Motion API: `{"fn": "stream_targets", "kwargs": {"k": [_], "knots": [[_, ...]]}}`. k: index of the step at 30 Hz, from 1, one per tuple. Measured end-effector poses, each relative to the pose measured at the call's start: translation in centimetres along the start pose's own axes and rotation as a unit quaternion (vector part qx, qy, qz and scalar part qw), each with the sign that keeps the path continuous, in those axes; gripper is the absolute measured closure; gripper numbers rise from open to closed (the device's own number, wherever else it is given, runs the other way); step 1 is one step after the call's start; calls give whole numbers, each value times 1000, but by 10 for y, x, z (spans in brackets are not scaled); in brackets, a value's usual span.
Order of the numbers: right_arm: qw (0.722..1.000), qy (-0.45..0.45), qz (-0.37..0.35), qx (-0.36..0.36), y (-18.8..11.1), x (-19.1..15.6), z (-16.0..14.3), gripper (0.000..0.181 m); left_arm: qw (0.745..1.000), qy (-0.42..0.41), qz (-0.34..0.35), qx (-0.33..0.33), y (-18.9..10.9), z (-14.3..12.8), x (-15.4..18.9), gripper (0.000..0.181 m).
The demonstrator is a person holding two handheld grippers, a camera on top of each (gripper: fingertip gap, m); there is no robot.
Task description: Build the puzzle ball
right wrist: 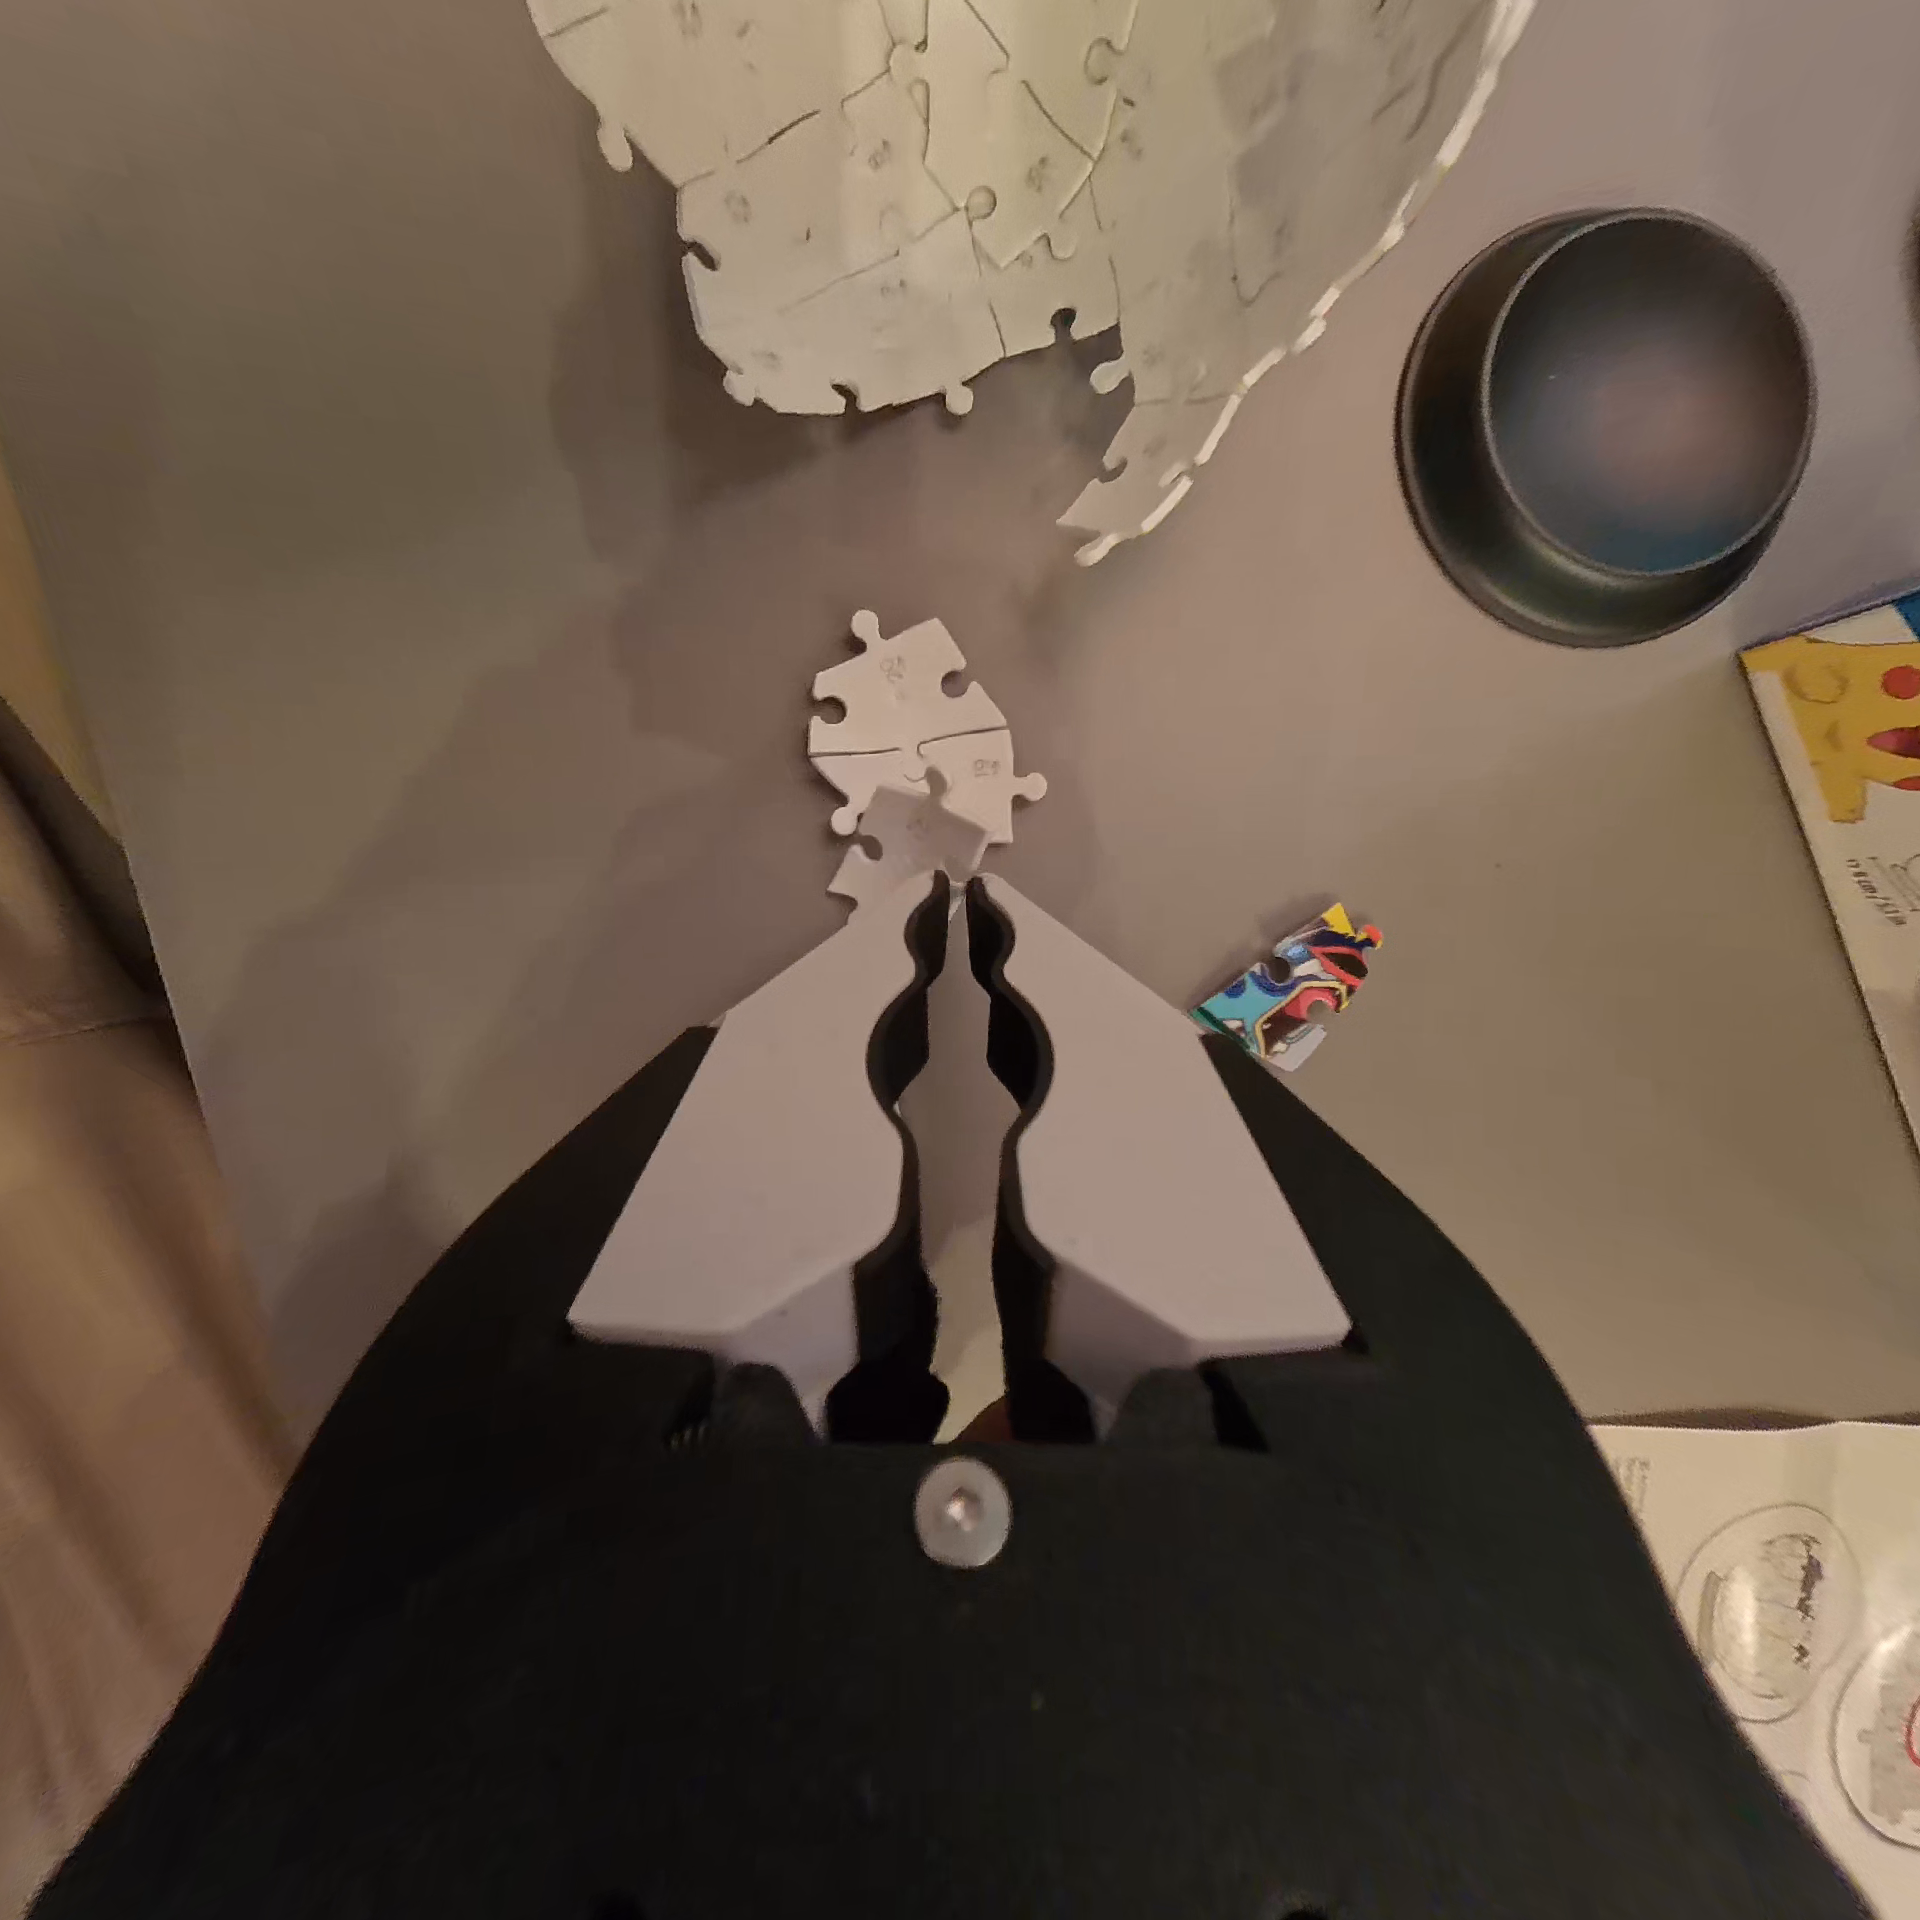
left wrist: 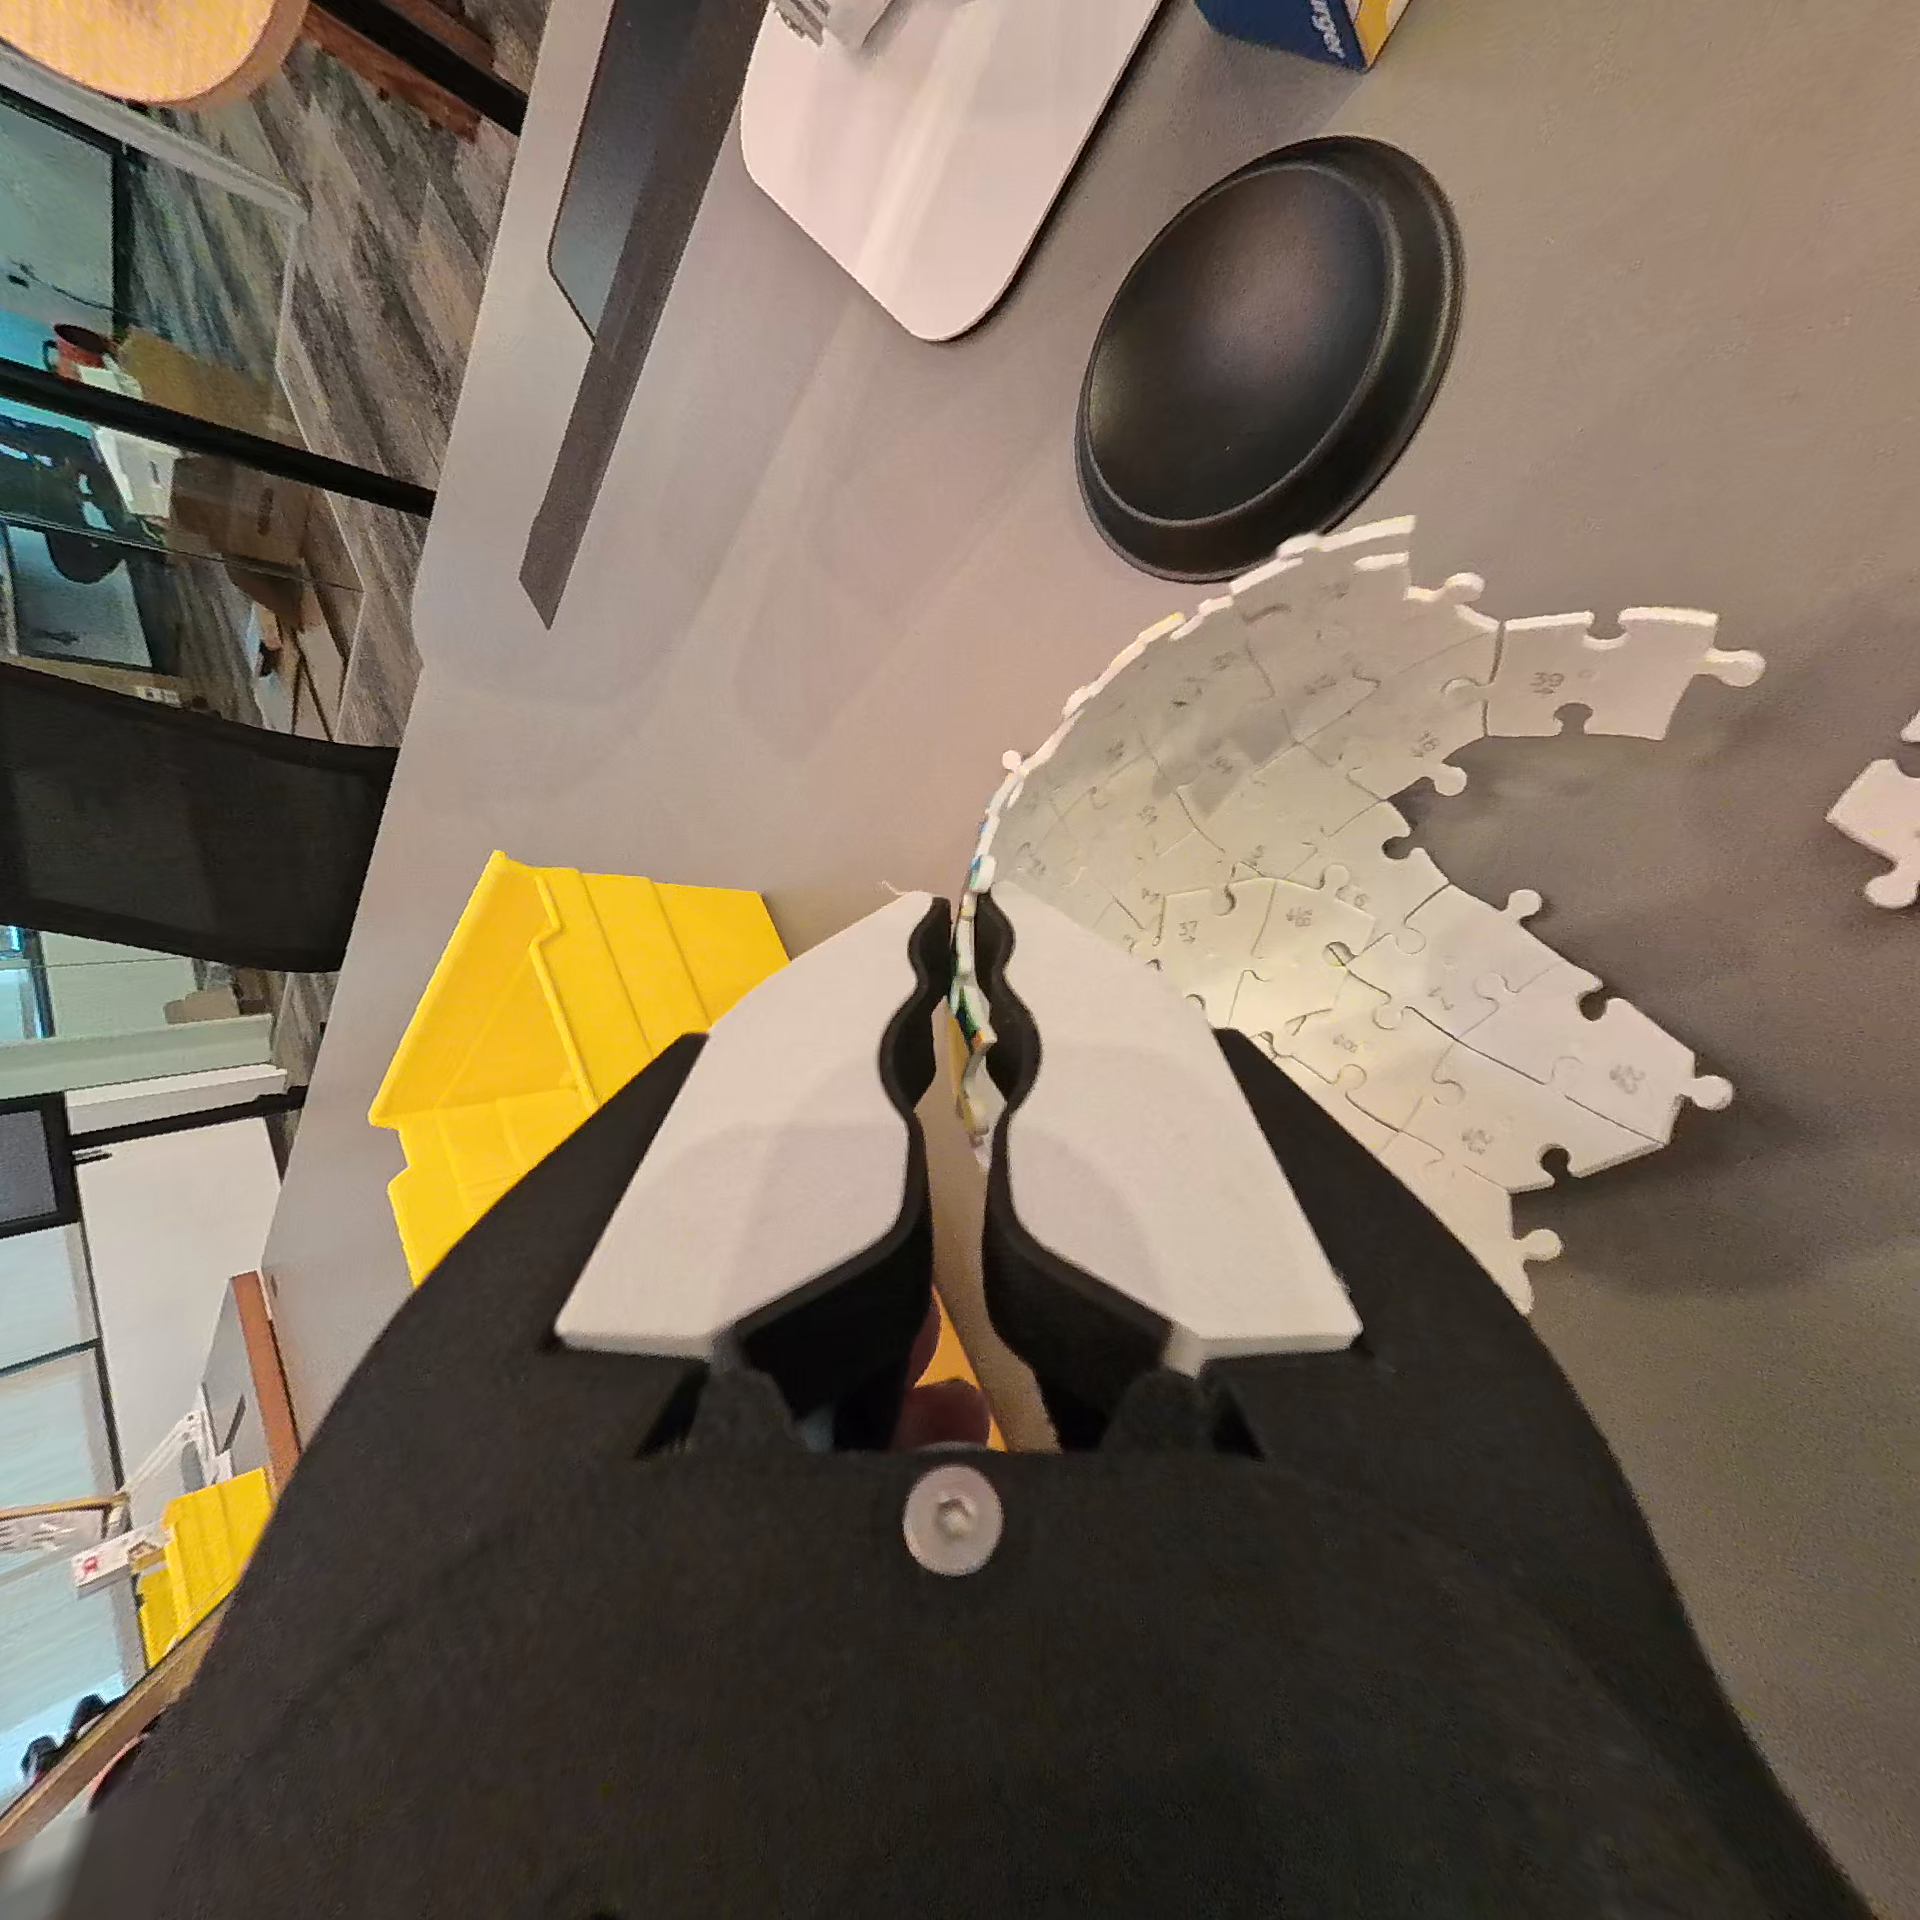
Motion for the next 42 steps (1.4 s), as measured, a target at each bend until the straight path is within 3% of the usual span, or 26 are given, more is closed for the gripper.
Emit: {"fn": "stream_targets", "kwargs": {"k": [12,18,19,22,32,42], "knots": [[998,48,-1,28,-5,4,4,181,1000,5,3,0,-1,-2,-1,177],[997,73,9,-17,6,-9,-7,133,1000,7,3,4,-3,1,1,177],[997,73,7,-18,8,-10,-6,132,1000,7,4,4,-3,1,1,177],[997,71,-8,-22,13,-9,-6,152,1000,7,4,4,-2,1,1,177],[999,49,3,-15,8,-5,-14,154,1000,-1,-1,6,1,-2,-2,177],[998,17,60,-26,2,-22,-19,153,1000,-11,-3,2,3,-6,-9,177]]}}
Point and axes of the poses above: each gripper's, where its closed fingertips meet, y out along the fingers, z out of its top, x = y × z across the jaws, the point moved 2 cm from there along -y, back along the fingers, and after that the axes turned 10 degrees about -y, right-handed, at the moved point
